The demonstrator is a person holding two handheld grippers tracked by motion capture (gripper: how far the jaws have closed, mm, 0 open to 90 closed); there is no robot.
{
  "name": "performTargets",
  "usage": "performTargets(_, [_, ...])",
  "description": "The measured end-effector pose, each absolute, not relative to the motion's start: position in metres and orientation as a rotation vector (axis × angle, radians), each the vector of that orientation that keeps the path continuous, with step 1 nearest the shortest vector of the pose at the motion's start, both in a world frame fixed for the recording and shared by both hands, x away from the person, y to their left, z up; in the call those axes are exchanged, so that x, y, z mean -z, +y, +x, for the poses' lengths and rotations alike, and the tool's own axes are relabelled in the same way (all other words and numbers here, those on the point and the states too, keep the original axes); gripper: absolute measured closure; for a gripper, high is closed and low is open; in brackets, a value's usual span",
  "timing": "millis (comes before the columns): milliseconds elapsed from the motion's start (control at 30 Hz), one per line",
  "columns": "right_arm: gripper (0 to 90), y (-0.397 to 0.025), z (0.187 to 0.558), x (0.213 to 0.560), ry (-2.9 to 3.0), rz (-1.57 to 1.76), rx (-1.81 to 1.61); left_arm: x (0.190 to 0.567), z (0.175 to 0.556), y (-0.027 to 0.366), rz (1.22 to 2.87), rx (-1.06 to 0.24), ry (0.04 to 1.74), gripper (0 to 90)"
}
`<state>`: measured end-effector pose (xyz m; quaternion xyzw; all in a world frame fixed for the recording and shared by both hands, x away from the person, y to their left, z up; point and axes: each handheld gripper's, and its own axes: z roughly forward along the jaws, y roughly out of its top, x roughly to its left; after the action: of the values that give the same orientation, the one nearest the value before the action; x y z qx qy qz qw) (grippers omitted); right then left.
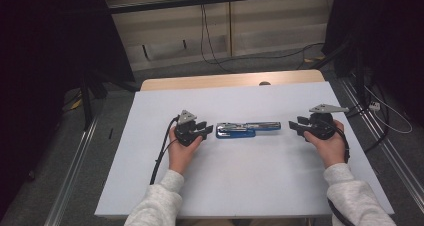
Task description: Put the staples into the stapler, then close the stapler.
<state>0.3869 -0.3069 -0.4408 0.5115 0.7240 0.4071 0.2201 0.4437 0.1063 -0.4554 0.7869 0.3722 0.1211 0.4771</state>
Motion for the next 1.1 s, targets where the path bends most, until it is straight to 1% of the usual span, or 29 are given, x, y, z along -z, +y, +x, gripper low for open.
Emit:
performTargets(33, [74.1, -0.306, 0.387, 0.442, 2.009, 1.412, -1.11, 0.455, 0.443, 0.104, 1.926, -0.295, 0.903, 78.7])
performTargets(67, [77.2, -0.304, 0.387, 0.443, 2.019, 1.402, -1.094, 0.455, 0.443, 0.103, 1.95, -0.302, 0.896, 83.1])
performTargets(133, [84.2, -0.301, 0.388, 0.445, 2.038, 1.397, -1.07, 0.455, 0.443, 0.099, 1.951, -0.273, 0.89, 89.3])
performTargets(200, [90.0, -0.299, 0.389, 0.445, 2.034, 1.4, -1.067, 0.455, 0.444, 0.096, 1.97, -0.267, 0.88, 90.0])
performTargets(333, [90.0, -0.296, 0.389, 0.447, 2.053, 1.393, -1.038, 0.457, 0.446, 0.089, 1.968, -0.251, 0.885, 90.0])
performTargets(767, [90.0, -0.289, 0.395, 0.454, 2.081, 1.383, -1.008, 0.461, 0.453, 0.095, 1.979, -0.24, 0.945, 90.0])
performTargets(900, [90.0, -0.29, 0.397, 0.454, 2.072, 1.388, -1.016, 0.464, 0.454, 0.093, 1.981, -0.207, 0.961, 90.0])
performTargets(1067, [90.0, -0.292, 0.395, 0.452, 2.067, 1.387, -1.016, 0.464, 0.455, 0.094, 1.981, -0.232, 0.978, 90.0])
performTargets(1100, [90.0, -0.292, 0.395, 0.452, 2.063, 1.386, -1.019, 0.464, 0.455, 0.094, 1.979, -0.22, 0.978, 90.0])
